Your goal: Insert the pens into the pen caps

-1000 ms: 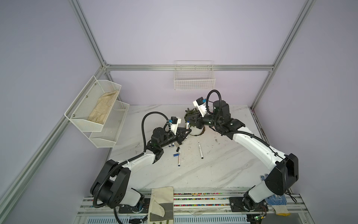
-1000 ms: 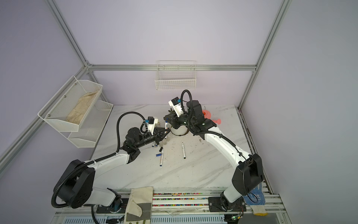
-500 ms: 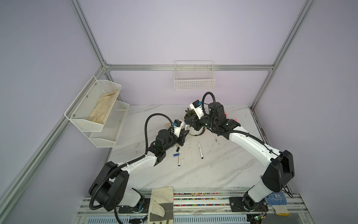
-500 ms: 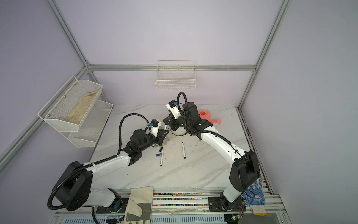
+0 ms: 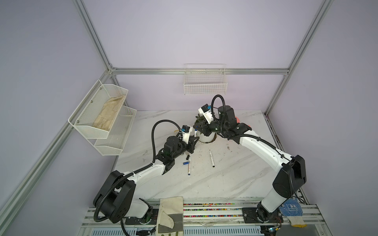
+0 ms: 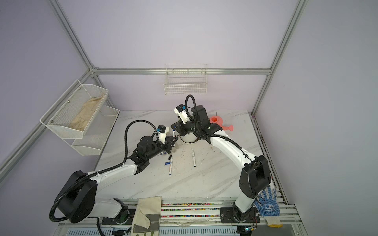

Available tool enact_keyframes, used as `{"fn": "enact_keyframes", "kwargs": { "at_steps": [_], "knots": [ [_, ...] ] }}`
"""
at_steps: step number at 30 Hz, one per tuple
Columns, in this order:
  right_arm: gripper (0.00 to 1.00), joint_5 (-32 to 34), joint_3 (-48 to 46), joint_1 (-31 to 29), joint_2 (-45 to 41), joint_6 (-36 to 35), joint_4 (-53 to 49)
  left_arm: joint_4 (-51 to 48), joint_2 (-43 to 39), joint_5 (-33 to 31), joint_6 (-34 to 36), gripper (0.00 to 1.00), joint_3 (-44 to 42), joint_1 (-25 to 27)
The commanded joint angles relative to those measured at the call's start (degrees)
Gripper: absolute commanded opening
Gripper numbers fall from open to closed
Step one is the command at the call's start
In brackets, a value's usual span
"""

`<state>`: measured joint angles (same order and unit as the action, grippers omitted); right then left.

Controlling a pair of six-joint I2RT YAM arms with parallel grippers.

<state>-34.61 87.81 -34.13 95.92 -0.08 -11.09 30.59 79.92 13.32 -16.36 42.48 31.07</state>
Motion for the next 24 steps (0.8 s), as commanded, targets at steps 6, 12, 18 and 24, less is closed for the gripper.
{"fn": "enact_keyframes", "kwargs": {
  "at_steps": [6, 12, 18, 24],
  "knots": [
    [0.5, -1.7, -2.1, 6.2, -3.6, 14.4, 17.0, 15.3, -1.9, -4.9, -7.8, 0.0, -4.4, -1.0],
    [0.6, 4.9, -9.1, 6.9, -9.3, 16.3, 22.1, 2.0, -3.6, -8.6, -12.5, 0.0, -4.5, -7.3],
    [0.6, 7.8, -11.5, 7.0, -9.9, 15.7, 18.1, -23.4, 0.3, -12.5, 0.7, 0.0, 5.5, -10.2],
    [0.58, 8.9, -12.3, 6.9, -9.3, 15.7, 17.2, -37.0, 11.1, -14.6, 6.9, 0.0, 15.7, -12.6]
  ]
}}
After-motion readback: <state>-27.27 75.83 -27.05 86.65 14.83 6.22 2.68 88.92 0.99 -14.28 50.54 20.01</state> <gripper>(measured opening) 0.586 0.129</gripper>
